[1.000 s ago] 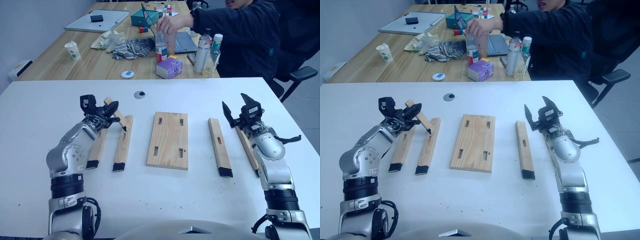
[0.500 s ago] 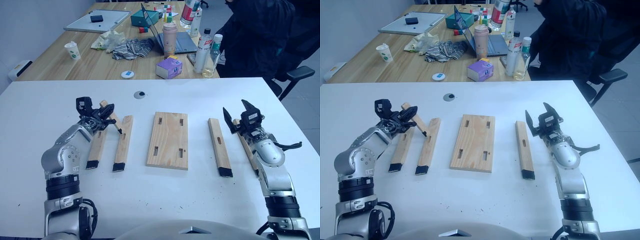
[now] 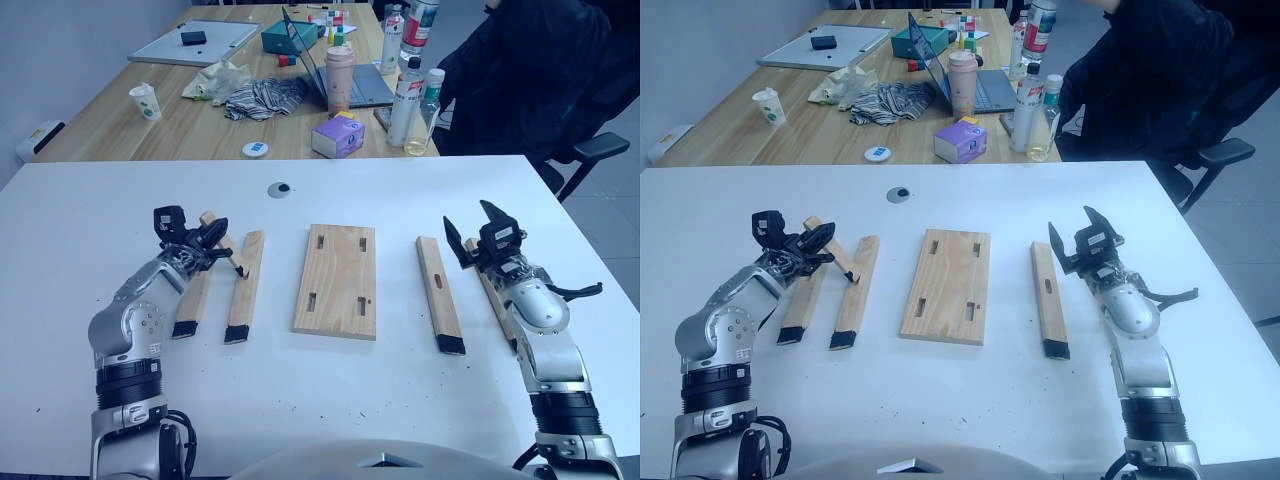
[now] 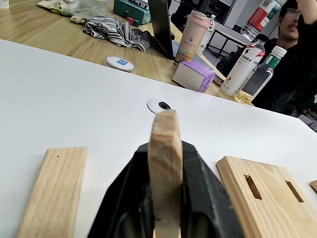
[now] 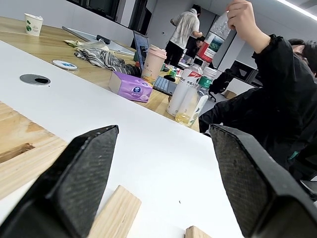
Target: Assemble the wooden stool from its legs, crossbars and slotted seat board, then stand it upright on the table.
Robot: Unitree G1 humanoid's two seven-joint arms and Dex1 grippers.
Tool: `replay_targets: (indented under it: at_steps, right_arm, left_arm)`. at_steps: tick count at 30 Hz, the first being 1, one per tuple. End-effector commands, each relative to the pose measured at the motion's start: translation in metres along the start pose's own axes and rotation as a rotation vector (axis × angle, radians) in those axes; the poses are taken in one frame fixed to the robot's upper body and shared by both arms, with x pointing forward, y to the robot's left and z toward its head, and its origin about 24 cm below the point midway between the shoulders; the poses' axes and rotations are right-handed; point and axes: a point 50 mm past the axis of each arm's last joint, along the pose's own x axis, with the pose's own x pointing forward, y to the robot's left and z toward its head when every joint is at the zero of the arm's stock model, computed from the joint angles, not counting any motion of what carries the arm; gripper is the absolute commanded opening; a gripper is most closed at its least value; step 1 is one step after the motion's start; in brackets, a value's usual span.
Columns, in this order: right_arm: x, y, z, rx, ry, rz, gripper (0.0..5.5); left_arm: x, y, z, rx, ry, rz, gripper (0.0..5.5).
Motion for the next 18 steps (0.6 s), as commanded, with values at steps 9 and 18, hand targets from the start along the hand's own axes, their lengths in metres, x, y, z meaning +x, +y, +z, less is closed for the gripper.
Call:
replay_targets:
  at_steps: [9, 18]
  right_arm:
    - [0.000, 0.010, -0.005, -0.023, 0.031, 0.051, 3.38]
    - [0.010, 0.008, -0.004, -0.048, 0.023, 0.108, 3.38]
  left_arm:
    - [-0.012, -0.003, -0.047, 0.047, 0.156, 0.220, 0.39]
    - [-0.017, 0.016, -0.085, 0.046, 0.119, 0.338, 0.39]
